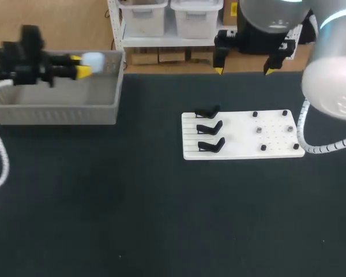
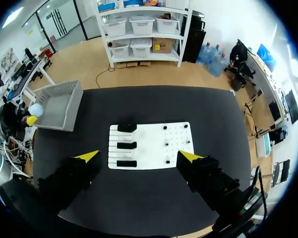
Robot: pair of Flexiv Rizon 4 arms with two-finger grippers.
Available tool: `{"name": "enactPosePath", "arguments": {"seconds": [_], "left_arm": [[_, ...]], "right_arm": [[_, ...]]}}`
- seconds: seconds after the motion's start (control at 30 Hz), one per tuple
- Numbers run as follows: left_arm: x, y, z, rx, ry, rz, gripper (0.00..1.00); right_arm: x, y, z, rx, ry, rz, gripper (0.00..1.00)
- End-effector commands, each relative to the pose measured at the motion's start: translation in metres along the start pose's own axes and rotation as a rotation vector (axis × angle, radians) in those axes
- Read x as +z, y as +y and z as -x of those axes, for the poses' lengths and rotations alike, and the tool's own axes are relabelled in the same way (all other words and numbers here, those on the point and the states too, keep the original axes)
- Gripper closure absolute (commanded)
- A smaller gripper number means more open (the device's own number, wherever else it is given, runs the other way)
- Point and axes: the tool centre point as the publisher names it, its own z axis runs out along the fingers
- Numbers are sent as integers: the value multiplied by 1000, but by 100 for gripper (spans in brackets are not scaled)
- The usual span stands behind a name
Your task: Pick up each earbud case from the left stands, insert the matching earbuds, close the lid, and place the case in the box.
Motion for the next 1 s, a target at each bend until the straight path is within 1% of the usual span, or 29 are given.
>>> {"name": "enactPosePath", "arguments": {"seconds": [0.03,0.07,0.1,0.13,0.33,0.47,0.53,0.67,0.7,0.73,0.77,1.0], "left_arm": [[-38,24,-15,-53,74,239,100],[-39,32,-18,-50,91,245,100],[-42,48,-28,-57,90,248,100],[-44,56,-32,-67,79,251,100],[-43,95,-47,-72,87,250,100],[-41,110,-52,-70,92,223,100],[-41,115,-54,-65,103,218,100],[-44,123,-51,-52,98,196,100],[-47,124,-48,-46,85,184,44],[-48,123,-46,-40,80,172,0],[-51,123,-44,-30,81,166,0],[-51,123,-44,-30,81,166,0]], "right_arm": [[0,-1,-2,2,-27,2,0],[0,-1,-2,2,-27,2,0],[0,-1,-2,2,-27,2,0],[0,-1,-2,2,-27,2,0],[0,-1,-2,2,-27,2,0],[0,-1,-2,2,-27,2,0],[0,-1,-2,2,-27,2,0],[0,-1,-2,2,-27,2,0],[0,-1,-2,2,-27,2,0],[0,-1,-2,2,-27,2,0],[0,-1,-2,2,-27,2,0],[0,-1,-2,2,-27,2,0]]}}
